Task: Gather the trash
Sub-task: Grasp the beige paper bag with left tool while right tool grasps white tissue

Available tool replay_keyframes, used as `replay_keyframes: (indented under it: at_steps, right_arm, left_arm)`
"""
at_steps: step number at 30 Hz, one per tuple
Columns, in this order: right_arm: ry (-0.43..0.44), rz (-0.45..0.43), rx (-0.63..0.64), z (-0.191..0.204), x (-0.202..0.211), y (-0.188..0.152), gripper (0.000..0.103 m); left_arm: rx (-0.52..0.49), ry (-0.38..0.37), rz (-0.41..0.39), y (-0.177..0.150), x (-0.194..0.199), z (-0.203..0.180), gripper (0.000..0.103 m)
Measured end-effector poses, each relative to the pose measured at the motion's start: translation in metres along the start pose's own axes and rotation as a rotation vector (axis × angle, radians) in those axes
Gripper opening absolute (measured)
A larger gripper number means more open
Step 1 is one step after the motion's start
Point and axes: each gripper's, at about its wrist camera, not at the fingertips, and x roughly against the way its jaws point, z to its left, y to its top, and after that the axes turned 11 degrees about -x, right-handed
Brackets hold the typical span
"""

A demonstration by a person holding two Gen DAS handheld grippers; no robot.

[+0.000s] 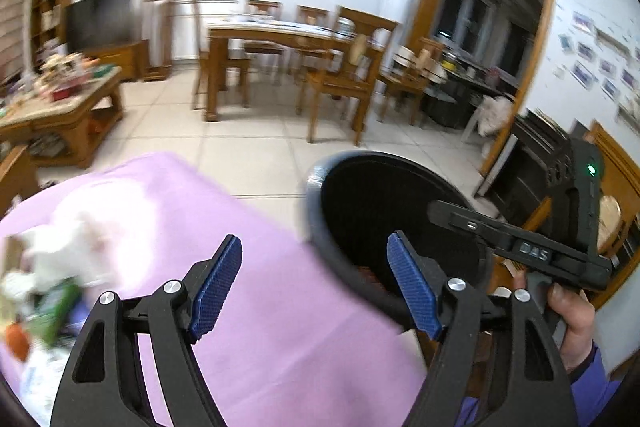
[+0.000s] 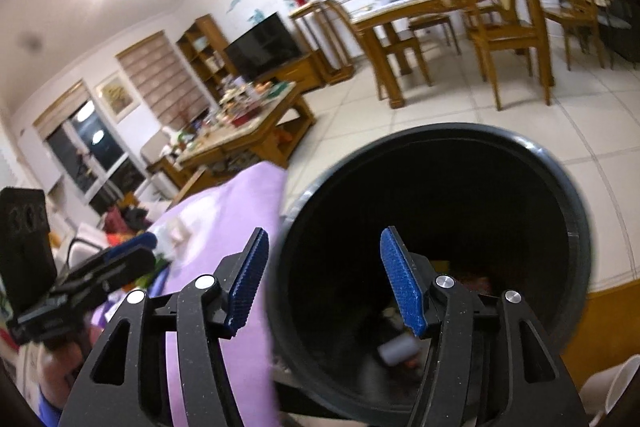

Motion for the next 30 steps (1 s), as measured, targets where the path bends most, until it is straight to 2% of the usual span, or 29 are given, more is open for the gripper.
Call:
replay_keyframes:
  at_steps: [2, 3, 6, 7, 8, 11, 12, 13, 15, 16, 19, 20, 22, 24, 25, 28, 29, 30]
  right_arm:
    - [0.017, 0.022, 0.037, 0.028, -0.014, -0.005, 0.064]
    - [0.017, 0.022, 0.037, 0.028, -0.014, -0.005, 0.064]
    - [0.044, 0.060, 0.090, 0.071, -0.037, -0.012, 0.064]
    - [0.062, 0.091, 0.124, 0.104, -0.055, -0.021, 0.064]
    - [0.062, 0.091, 0.124, 0.104, -0.055, -0.021, 0.065]
    - [0.095, 0.144, 0.166, 0.149, -0.082, -0.032, 0.070]
    - [0.105, 0.164, 0.180, 0.163, -0.092, -0.036, 0.070]
    - [0.114, 0.206, 0.213, 0.195, -0.118, -0.040, 0.070]
    - [0.118, 0.239, 0.240, 0.223, -0.141, -0.047, 0.071]
    - [0.118, 0.239, 0.240, 0.223, -0.141, -0.047, 0.072]
    - [0.096, 0.303, 0.240, 0.259, -0.188, -0.047, 0.073]
    - [0.096, 0.303, 0.240, 0.259, -0.188, -0.047, 0.073]
    - [0.053, 0.355, 0.233, 0.275, -0.226, -0.047, 0.074]
    - [0.046, 0.366, 0.226, 0.277, -0.234, -0.048, 0.074]
    - [0.041, 0.404, 0.207, 0.277, -0.254, -0.050, 0.074]
    - [0.041, 0.433, 0.223, 0.286, -0.276, -0.055, 0.074]
    - [0.045, 0.444, 0.231, 0.288, -0.282, -0.058, 0.072]
    - [0.045, 0.444, 0.231, 0.288, -0.282, -0.058, 0.065]
  left_arm:
    - [0.035, 0.066, -0.007, -0.009, 0.018, 0.034, 0.075]
    - [0.053, 0.095, -0.009, -0.014, 0.025, 0.049, 0.075]
    - [0.109, 0.204, 0.000, -0.031, 0.049, 0.100, 0.075]
    - [0.126, 0.243, 0.011, -0.036, 0.056, 0.119, 0.075]
    - [0.145, 0.283, 0.027, -0.042, 0.061, 0.140, 0.075]
    - [0.193, 0.339, 0.078, -0.051, 0.063, 0.188, 0.075]
    - [0.204, 0.346, 0.100, -0.056, 0.061, 0.200, 0.075]
    - [0.212, 0.345, 0.129, -0.058, 0.055, 0.212, 0.073]
    - [0.197, 0.339, 0.167, -0.061, 0.044, 0.224, 0.073]
    - [0.175, 0.338, 0.192, -0.060, 0.036, 0.228, 0.073]
    - [0.162, 0.321, 0.238, -0.062, 0.021, 0.238, 0.058]
    - [0.170, 0.309, 0.240, -0.066, 0.019, 0.241, 0.053]
    - [0.190, 0.282, 0.239, -0.076, 0.019, 0.249, 0.046]
    - [0.192, 0.274, 0.243, -0.083, 0.019, 0.246, 0.045]
    - [0.183, 0.275, 0.250, -0.086, 0.017, 0.246, 0.043]
    - [0.191, 0.256, 0.241, -0.089, 0.023, 0.247, 0.035]
    - [0.204, 0.246, 0.231, -0.090, 0.025, 0.248, 0.034]
    - [0.213, 0.236, 0.221, -0.091, 0.027, 0.250, 0.034]
